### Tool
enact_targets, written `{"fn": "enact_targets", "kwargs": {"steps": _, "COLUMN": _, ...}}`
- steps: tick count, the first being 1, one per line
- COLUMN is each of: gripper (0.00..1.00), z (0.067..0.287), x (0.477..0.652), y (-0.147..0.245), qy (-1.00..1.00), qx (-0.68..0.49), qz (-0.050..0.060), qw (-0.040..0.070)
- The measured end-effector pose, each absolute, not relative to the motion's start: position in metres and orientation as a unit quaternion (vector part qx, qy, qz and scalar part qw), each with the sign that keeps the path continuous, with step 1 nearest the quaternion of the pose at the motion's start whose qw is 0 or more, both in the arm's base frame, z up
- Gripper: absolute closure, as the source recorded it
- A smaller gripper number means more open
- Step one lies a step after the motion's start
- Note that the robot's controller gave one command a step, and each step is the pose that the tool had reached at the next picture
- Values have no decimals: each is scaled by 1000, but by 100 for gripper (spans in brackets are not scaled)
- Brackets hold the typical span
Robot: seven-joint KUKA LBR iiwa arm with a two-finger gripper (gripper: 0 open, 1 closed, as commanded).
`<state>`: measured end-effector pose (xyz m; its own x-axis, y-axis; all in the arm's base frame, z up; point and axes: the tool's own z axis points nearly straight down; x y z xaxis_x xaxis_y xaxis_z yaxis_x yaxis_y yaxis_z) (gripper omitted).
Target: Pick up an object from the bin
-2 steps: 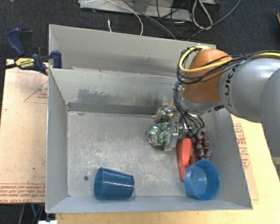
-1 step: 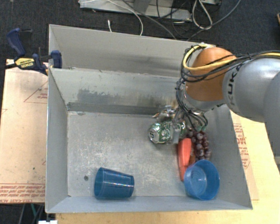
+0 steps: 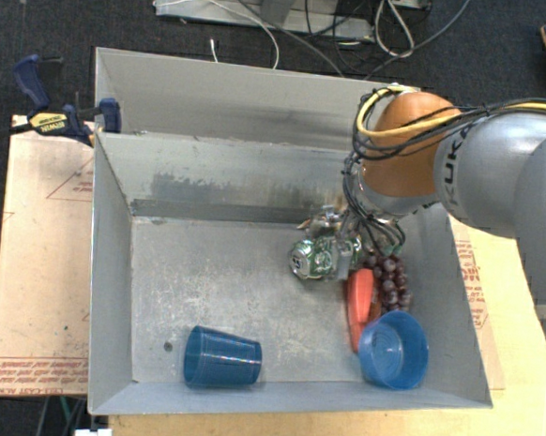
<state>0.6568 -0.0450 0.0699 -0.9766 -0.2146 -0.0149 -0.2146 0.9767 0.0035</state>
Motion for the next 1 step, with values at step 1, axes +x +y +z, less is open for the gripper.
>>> {"fn": "enact_targets", "kwargs": {"steps": 1, "gripper": 100, "z": 72, "x": 657, "y": -45, "qy": 994, "qx": -108, "qz": 3, "qw": 8}}
